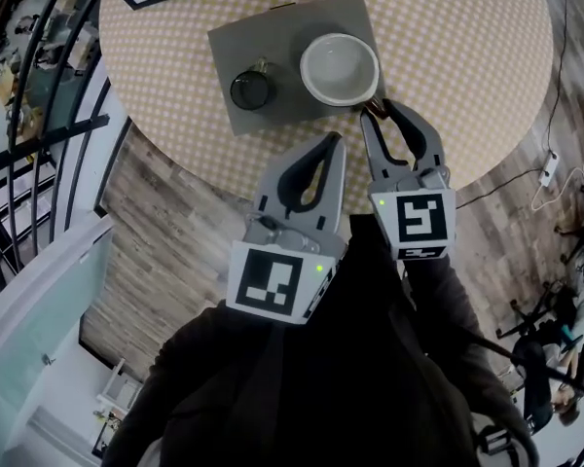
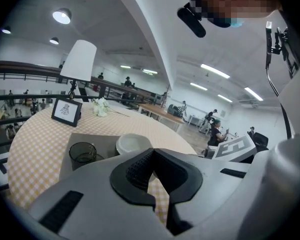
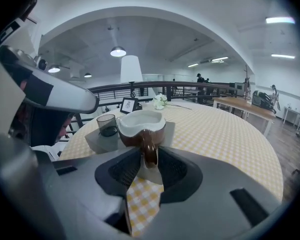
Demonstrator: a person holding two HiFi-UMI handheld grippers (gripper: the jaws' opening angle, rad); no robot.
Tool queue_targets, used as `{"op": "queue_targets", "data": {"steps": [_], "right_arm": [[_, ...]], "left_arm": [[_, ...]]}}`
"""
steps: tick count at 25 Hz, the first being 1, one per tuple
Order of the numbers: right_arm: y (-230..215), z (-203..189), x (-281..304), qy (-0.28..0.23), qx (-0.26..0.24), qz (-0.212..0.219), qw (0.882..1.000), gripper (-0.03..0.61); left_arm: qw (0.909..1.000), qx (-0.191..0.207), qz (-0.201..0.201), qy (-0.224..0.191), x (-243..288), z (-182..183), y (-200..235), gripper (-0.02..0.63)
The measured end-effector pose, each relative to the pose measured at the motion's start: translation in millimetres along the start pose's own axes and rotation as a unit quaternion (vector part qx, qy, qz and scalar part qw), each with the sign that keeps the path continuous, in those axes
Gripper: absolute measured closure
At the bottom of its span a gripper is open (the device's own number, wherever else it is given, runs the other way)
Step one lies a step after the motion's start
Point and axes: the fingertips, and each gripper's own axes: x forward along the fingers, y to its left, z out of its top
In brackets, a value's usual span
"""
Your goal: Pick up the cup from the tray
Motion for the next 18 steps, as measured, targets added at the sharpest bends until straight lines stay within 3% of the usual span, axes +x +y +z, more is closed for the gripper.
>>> {"op": "queue_targets", "data": {"steps": [11,18], "right_arm": [[6,12,10,-0.061,-0.081,0.030,0.994,0.495],[16,2,14,-0.047,-0.142,0.066,0.987,0.515]], "left_arm": [[0.9997,-0.019,0.009,0.014,7,-13,14,0.607],[0.9996,-0.018,0.015,0.014,1,-15,17,0.607]]}}
